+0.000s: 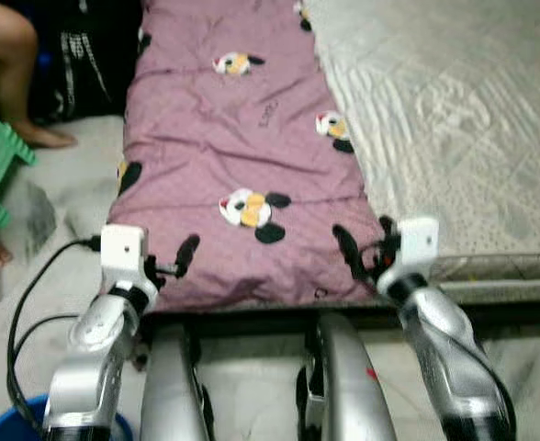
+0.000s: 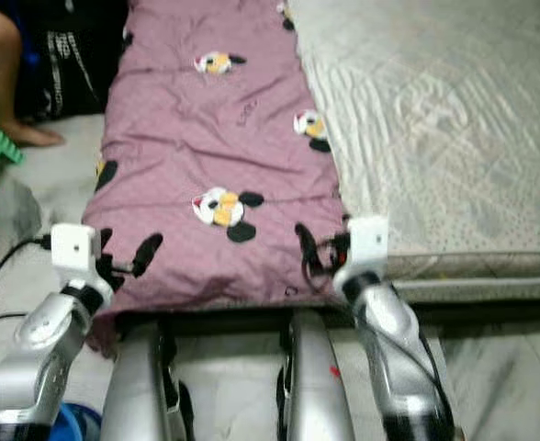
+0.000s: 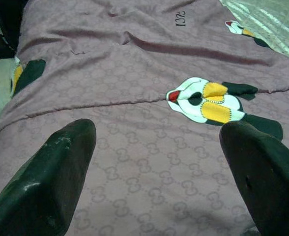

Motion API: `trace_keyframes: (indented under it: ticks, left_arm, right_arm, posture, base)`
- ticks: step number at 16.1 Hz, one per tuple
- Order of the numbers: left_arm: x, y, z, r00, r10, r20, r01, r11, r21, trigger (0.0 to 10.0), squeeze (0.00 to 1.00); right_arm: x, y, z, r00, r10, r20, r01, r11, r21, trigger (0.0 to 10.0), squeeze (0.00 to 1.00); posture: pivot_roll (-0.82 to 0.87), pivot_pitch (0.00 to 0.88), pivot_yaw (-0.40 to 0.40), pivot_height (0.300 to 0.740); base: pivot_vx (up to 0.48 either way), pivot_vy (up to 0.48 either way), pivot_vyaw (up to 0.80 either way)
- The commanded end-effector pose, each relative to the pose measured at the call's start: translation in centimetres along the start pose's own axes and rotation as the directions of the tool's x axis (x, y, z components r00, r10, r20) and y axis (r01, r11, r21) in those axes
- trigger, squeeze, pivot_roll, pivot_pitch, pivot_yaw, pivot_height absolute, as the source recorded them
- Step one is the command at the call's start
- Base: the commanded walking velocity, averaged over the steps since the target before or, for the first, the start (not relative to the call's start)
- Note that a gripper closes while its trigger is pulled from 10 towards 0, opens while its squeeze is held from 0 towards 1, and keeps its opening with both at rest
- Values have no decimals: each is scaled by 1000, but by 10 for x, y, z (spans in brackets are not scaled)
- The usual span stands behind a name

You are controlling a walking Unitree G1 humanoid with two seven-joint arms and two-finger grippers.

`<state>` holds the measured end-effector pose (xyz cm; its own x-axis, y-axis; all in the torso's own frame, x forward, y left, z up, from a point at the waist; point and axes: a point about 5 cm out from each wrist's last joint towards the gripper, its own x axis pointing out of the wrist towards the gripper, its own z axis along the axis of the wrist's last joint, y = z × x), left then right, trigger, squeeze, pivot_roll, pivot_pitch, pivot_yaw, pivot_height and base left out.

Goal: Clean up the room

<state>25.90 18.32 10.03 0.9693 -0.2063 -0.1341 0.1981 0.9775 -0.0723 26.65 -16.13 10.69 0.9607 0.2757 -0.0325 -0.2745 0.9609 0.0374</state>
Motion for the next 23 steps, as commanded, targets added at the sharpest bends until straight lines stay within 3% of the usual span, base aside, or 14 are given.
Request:
trace_keyframes:
  ticks: [1, 2, 3, 4, 6, 9, 11, 13, 19, 23]
  left_arm:
    - [-2, -1, -4, 1000, -5, -8, 5, 1000, -8, 10000, 0]
    - [-2, -3, -6, 1000, 0, 2, 0, 1000, -27, 10000, 0]
    - [-3, -3, -7, 1000, 12, 11, -11, 999, -47, 10000, 0]
    - [-2, -2, -7, 999, 30, 13, -29, 997, -68, 10000, 0]
    - [0, -2, -8, 1000, 27, 15, -26, 997, -70, 10000, 0]
    - [10, -5, -3, 999, 4, 45, -1, 998, -63, 10000, 0]
    - [11, -6, -4, 999, 1, 45, 2, 998, -60, 10000, 0]
    - [12, -7, -11, 1000, 12, 0, -12, 993, -116, 10000, 0]
    - [12, -6, -15, 1000, 13, -4, -14, 996, -82, 10000, 0]
    - [15, -5, -13, 1000, 7, 3, -7, 997, -83, 10000, 0]
  right_arm:
    - [-3, 2, 5, 1000, -3, 28, 3, 1000, -13, 10000, 1000]
    - [-10, 1, 7, 997, -76, 25, 76, 997, 6, 10000, 59]
    - [-14, 0, 7, 988, -154, 19, 153, 987, 42, 10000, 0]
    - [-15, -1, 6, 977, -212, 23, 209, 973, 93, 10000, 0]
    - [-18, -2, 7, 971, -236, 35, 231, 967, 107, 10000, 0]
    - [-17, -8, 13, 967, -248, 60, 242, 966, 92, 10000, 0]
    - [-16, -13, 18, 962, -263, 68, 257, 962, 85, 10000, 0]
    - [-16, -13, 18, 963, -260, 66, 254, 963, 84, 10000, 0]
    - [-13, -10, 15, 964, -260, 52, 254, 962, 95, 10000, 0]
    - [-13, -11, 15, 960, -275, 52, 269, 959, 93, 10000, 0]
  posture:
    - [-46, 109, 10, 566]
    - [-46, 98, 7, 566]
    - [-48, 82, 5, 566]
    - [-53, 75, 6, 566]
    - [-62, 65, 6, 566]
    - [-71, 57, 6, 606]
    - [-75, 56, 0, 631]
    - [-73, 54, -3, 661]
    - [-73, 50, 3, 740]
    - [-78, 53, 10, 740]
  base:
    - [0, 0, 0]
    - [0, 0, 0]
    - [0, 0, 0]
    - [0, 0, 0]
    - [0, 0, 0]
    - [0, 0, 0]
    - [0, 0, 0]
    - [0, 0, 0]
    - [0, 0, 0]
    - [0, 0, 0]
